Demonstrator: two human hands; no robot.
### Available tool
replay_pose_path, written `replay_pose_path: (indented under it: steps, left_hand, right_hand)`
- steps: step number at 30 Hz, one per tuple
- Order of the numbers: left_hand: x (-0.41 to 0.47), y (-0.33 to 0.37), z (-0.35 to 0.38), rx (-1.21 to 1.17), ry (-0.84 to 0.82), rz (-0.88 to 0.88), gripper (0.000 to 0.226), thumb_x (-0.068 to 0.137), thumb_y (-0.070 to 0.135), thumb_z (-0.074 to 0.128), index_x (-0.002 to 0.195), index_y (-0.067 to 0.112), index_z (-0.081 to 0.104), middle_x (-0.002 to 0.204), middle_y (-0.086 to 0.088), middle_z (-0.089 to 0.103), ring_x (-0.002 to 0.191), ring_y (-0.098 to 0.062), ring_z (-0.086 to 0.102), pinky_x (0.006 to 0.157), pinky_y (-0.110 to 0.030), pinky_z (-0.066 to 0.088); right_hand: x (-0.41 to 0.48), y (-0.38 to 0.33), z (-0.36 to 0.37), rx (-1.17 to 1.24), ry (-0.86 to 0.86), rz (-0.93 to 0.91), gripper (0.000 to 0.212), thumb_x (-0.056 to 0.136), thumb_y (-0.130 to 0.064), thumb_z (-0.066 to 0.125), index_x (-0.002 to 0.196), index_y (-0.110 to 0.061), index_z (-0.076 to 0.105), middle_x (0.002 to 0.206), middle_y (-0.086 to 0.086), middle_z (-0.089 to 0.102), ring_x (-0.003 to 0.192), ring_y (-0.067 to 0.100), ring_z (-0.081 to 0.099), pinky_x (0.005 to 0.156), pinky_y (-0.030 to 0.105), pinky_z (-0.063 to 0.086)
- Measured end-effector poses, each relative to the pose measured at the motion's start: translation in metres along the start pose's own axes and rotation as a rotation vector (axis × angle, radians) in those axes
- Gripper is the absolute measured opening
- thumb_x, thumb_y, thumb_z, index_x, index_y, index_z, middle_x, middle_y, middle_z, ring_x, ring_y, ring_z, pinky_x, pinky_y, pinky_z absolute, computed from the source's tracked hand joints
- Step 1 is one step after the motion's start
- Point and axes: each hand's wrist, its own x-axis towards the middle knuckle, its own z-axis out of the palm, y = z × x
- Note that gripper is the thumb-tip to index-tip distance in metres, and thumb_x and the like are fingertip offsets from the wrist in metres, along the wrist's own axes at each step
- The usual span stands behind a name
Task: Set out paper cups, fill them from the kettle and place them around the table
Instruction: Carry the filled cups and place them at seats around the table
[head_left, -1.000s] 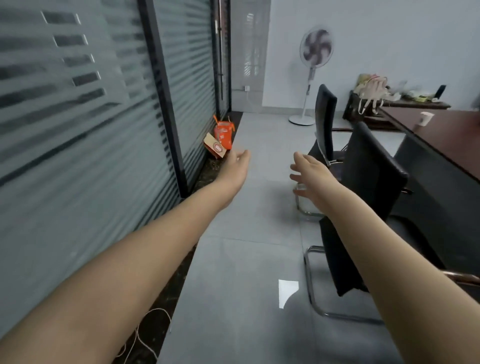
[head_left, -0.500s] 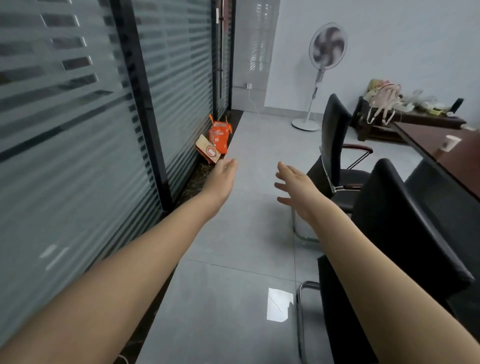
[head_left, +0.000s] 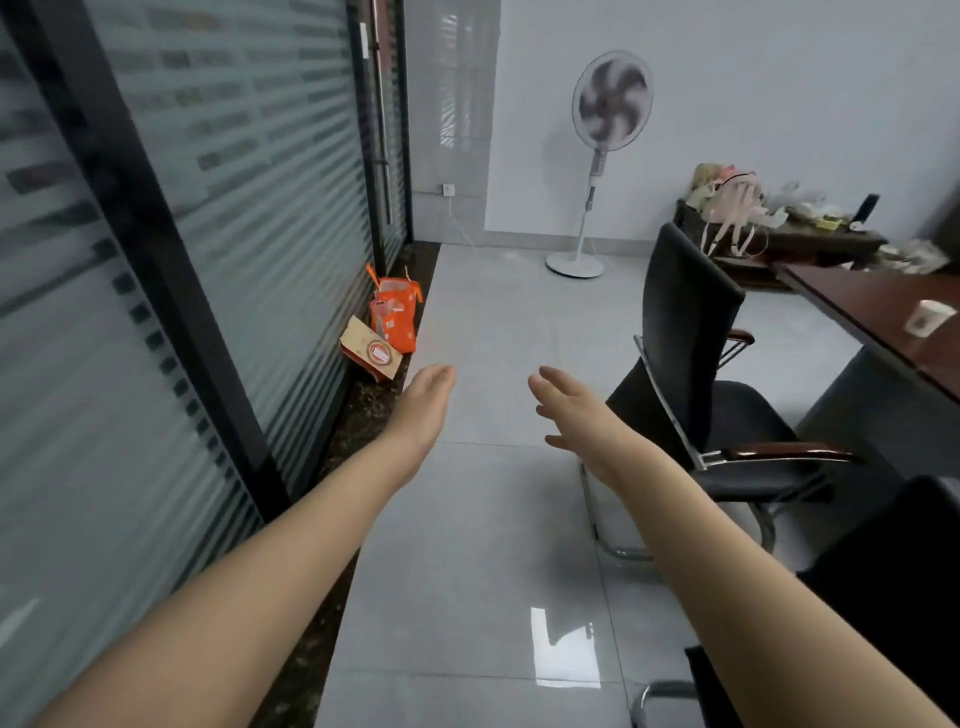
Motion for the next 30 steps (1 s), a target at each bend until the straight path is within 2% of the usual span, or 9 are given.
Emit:
replay_pose_path:
  steps: [5, 8, 10, 15, 22, 26, 30]
  left_hand:
    - [0.108, 0.008, 0.016, -0.007, -0.069, -0.003, 0.042, 0.101, 0.034, 0.037, 0.139, 0.017, 0.042, 0.144, -0.002, 0.045, 0.134, -0.018, 0.04, 0.113, -0.043, 0.031]
    - [0.171, 0.015, 0.027, -0.016, -0.095, 0.006, 0.045, 0.101, 0.034, 0.035, 0.142, 0.016, 0.039, 0.146, -0.002, 0.042, 0.136, -0.017, 0.038, 0.114, -0.043, 0.03]
    - [0.222, 0.019, 0.035, -0.002, -0.098, 0.017, 0.045, 0.101, 0.036, 0.035, 0.142, 0.017, 0.038, 0.146, -0.001, 0.042, 0.135, -0.017, 0.038, 0.114, -0.043, 0.031]
    - [0.338, 0.027, 0.054, 0.014, -0.085, 0.001, 0.041, 0.101, 0.038, 0.036, 0.137, 0.019, 0.043, 0.141, -0.001, 0.047, 0.131, -0.017, 0.042, 0.111, -0.043, 0.034]
    - [0.493, 0.045, 0.071, 0.018, -0.035, -0.052, 0.036, 0.1, 0.037, 0.039, 0.132, 0.022, 0.047, 0.134, 0.002, 0.049, 0.126, -0.015, 0.044, 0.11, -0.041, 0.035]
    - [0.57, 0.049, 0.078, 0.033, -0.042, -0.041, 0.037, 0.1, 0.038, 0.038, 0.132, 0.021, 0.046, 0.13, 0.003, 0.05, 0.123, -0.013, 0.044, 0.108, -0.04, 0.036]
    - [0.666, 0.05, 0.086, 0.025, -0.037, -0.033, 0.033, 0.098, 0.037, 0.041, 0.128, 0.024, 0.049, 0.131, 0.004, 0.052, 0.124, -0.013, 0.045, 0.109, -0.042, 0.036]
  right_hand:
    - [0.098, -0.012, -0.006, -0.063, 0.021, 0.022, 0.061, 0.095, -0.048, 0.043, 0.149, -0.025, 0.024, 0.145, -0.004, 0.04, 0.131, 0.019, 0.041, 0.11, 0.046, 0.035]
    - [0.159, -0.022, -0.016, -0.04, 0.05, 0.036, 0.06, 0.096, -0.045, 0.042, 0.149, -0.023, 0.023, 0.138, -0.005, 0.043, 0.117, 0.02, 0.049, 0.105, 0.041, 0.041]
    - [0.21, -0.027, -0.024, -0.025, 0.049, 0.034, 0.061, 0.097, -0.045, 0.042, 0.15, -0.023, 0.021, 0.138, -0.006, 0.042, 0.113, 0.019, 0.047, 0.104, 0.04, 0.041]
    - [0.332, -0.039, -0.047, 0.043, 0.005, 0.017, 0.063, 0.096, -0.045, 0.044, 0.15, -0.024, 0.019, 0.132, -0.011, 0.042, 0.129, 0.017, 0.041, 0.105, 0.04, 0.04]
    - [0.499, -0.07, -0.076, 0.105, 0.038, 0.031, 0.061, 0.097, -0.041, 0.044, 0.149, -0.02, 0.021, 0.141, -0.002, 0.04, 0.123, 0.018, 0.047, 0.104, 0.044, 0.042]
    - [0.579, -0.083, -0.079, 0.112, 0.03, 0.027, 0.06, 0.097, -0.042, 0.045, 0.148, -0.019, 0.024, 0.128, -0.005, 0.043, 0.121, 0.018, 0.049, 0.101, 0.043, 0.044]
    - [0.661, -0.089, -0.086, 0.114, 0.055, 0.03, 0.057, 0.097, -0.042, 0.044, 0.146, -0.019, 0.028, 0.125, -0.006, 0.043, 0.12, 0.018, 0.049, 0.101, 0.043, 0.045]
